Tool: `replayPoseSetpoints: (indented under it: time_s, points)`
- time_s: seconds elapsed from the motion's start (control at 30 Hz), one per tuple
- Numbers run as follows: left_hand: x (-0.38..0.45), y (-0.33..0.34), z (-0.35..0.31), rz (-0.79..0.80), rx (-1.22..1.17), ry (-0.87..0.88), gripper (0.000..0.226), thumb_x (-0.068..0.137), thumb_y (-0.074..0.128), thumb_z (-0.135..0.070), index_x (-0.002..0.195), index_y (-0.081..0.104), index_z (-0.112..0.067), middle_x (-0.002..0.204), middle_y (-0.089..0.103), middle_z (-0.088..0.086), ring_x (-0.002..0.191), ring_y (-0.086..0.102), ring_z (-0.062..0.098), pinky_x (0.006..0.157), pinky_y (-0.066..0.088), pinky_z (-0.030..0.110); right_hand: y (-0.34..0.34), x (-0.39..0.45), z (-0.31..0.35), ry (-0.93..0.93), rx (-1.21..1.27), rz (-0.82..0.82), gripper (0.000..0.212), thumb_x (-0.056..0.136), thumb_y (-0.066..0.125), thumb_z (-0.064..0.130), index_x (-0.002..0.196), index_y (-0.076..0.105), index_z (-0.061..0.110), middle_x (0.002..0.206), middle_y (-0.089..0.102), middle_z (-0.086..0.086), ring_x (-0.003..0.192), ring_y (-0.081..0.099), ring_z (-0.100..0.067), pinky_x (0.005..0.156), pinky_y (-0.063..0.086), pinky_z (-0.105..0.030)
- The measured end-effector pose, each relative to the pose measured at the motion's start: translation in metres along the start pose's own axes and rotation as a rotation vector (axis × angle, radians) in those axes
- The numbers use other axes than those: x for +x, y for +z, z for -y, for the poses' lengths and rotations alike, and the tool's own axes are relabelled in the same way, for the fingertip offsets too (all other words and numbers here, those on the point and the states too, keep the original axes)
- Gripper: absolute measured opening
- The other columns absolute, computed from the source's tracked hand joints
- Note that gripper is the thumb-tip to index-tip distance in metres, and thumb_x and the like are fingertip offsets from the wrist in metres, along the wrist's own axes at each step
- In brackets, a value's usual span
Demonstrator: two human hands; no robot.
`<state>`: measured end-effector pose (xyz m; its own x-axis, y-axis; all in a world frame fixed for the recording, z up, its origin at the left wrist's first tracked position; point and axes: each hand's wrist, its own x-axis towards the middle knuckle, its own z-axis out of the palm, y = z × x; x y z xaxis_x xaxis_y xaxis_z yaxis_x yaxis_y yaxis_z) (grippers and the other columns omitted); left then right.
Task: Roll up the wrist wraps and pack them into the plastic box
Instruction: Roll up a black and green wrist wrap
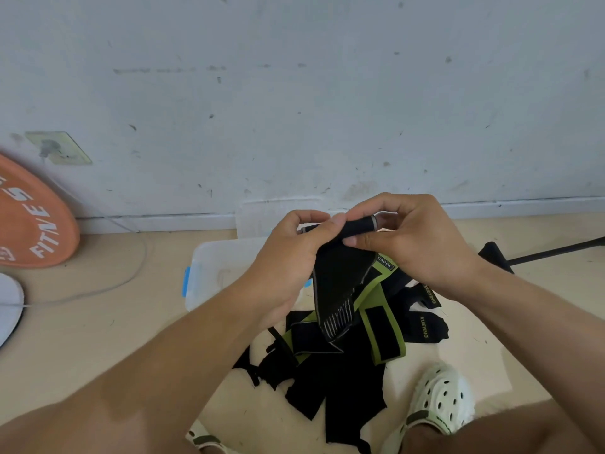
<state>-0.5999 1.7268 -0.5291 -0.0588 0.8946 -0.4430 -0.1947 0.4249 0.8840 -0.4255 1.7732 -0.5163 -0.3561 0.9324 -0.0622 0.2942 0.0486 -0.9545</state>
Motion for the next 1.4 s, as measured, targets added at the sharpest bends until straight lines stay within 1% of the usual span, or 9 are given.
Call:
replayPoseSetpoints:
  time_s: [0.07, 0.23, 0.43, 0.63, 0.73, 0.9, 1.0, 1.17, 1.4]
  points:
    - [0.001, -0.002, 0.000, -0.019, -0.009, 0.029, 0.035, 0.090, 0.077, -0.028, 0.121, 0.064, -0.018, 0.109, 0.073, 0.008, 0.096, 0.075, 0.019, 0.087, 0.061, 0.036, -0.003, 0.000, 0.003, 0.039, 0.016, 0.062, 0.028, 0.075, 0.090, 0.010, 0.095, 0.080, 0.028, 0.092, 0.077, -0.019, 0.090, 0.074, -0.036, 0.095, 0.058, -0.050]
    - [0.003, -0.007, 0.002, -0.034, -0.002, 0.119, 0.035, 0.083, 0.084, -0.017, 0.115, 0.071, -0.015, 0.108, 0.077, 0.006, 0.101, 0.076, 0.021, 0.084, 0.060, 0.033, -0.008, 0.001, 0.005, 0.089, 0.050, 0.069, 0.042, 0.075, 0.088, 0.016, 0.113, 0.075, 0.030, 0.088, 0.073, 0.020, 0.074, 0.063, -0.003, 0.072, 0.050, -0.008]
    - [0.003, -0.008, 0.003, -0.003, 0.003, 0.171, 0.027, 0.085, 0.081, -0.014, 0.111, 0.076, -0.011, 0.104, 0.080, 0.005, 0.099, 0.077, 0.019, 0.090, 0.061, 0.034, -0.010, 0.002, 0.004, 0.110, 0.120, 0.065, 0.045, 0.063, 0.086, 0.025, 0.107, 0.077, 0.019, 0.100, 0.078, -0.012, 0.085, 0.075, -0.020, 0.078, 0.059, -0.021]
    - [0.003, -0.007, 0.003, -0.008, 0.037, 0.206, 0.023, 0.087, 0.079, -0.013, 0.110, 0.078, -0.010, 0.100, 0.081, 0.005, 0.095, 0.078, 0.019, 0.083, 0.062, 0.031, -0.008, 0.000, 0.001, 0.129, 0.135, 0.033, 0.029, 0.073, 0.087, 0.014, 0.100, 0.077, 0.019, 0.081, 0.076, -0.001, 0.073, 0.072, -0.014, 0.069, 0.055, -0.016]
    - [0.002, -0.004, 0.005, -0.020, 0.064, 0.220, 0.019, 0.089, 0.078, -0.017, 0.108, 0.077, -0.015, 0.102, 0.080, 0.003, 0.097, 0.077, 0.019, 0.085, 0.061, 0.034, -0.004, -0.001, 0.002, 0.116, 0.124, 0.003, 0.023, 0.081, 0.083, 0.006, 0.100, 0.076, 0.018, 0.092, 0.077, -0.007, 0.077, 0.075, -0.021, 0.069, 0.056, -0.018]
    - [0.000, 0.003, 0.006, 0.046, 0.079, 0.102, 0.029, 0.101, 0.061, -0.045, 0.118, 0.071, -0.024, 0.108, 0.079, -0.003, 0.102, 0.076, 0.015, 0.097, 0.058, 0.042, -0.005, -0.001, 0.001, 0.068, 0.095, -0.077, 0.023, 0.082, 0.082, -0.001, 0.093, 0.074, 0.019, 0.096, 0.076, -0.013, 0.083, 0.076, -0.036, 0.082, 0.063, -0.046]
    - [0.001, 0.002, 0.005, 0.033, 0.024, 0.075, 0.025, 0.103, 0.059, -0.038, 0.117, 0.071, -0.021, 0.108, 0.077, 0.001, 0.099, 0.076, 0.014, 0.089, 0.060, 0.036, -0.006, 0.000, 0.000, 0.076, 0.048, -0.051, 0.026, 0.079, 0.086, 0.003, 0.088, 0.076, 0.025, 0.094, 0.073, -0.028, 0.091, 0.070, -0.048, 0.092, 0.057, -0.059]
    - [0.003, -0.001, 0.004, 0.010, 0.015, 0.124, 0.027, 0.099, 0.065, -0.011, 0.124, 0.066, -0.023, 0.111, 0.073, 0.004, 0.097, 0.075, 0.014, 0.075, 0.060, 0.026, -0.012, 0.001, 0.003, 0.146, 0.152, 0.056, 0.031, 0.072, 0.087, 0.023, 0.101, 0.075, 0.019, 0.099, 0.078, -0.014, 0.083, 0.076, -0.023, 0.077, 0.055, -0.023]
    - [0.004, -0.001, 0.011, -0.003, 0.113, 0.215, 0.044, 0.102, 0.062, -0.017, 0.142, 0.052, -0.031, 0.128, 0.068, -0.003, 0.113, 0.069, 0.013, 0.078, 0.057, 0.019, -0.006, 0.002, -0.005, 0.193, 0.176, 0.109, 0.037, 0.092, 0.075, 0.018, 0.127, 0.069, 0.024, 0.112, 0.078, 0.000, 0.101, 0.076, -0.018, 0.086, 0.060, -0.025]
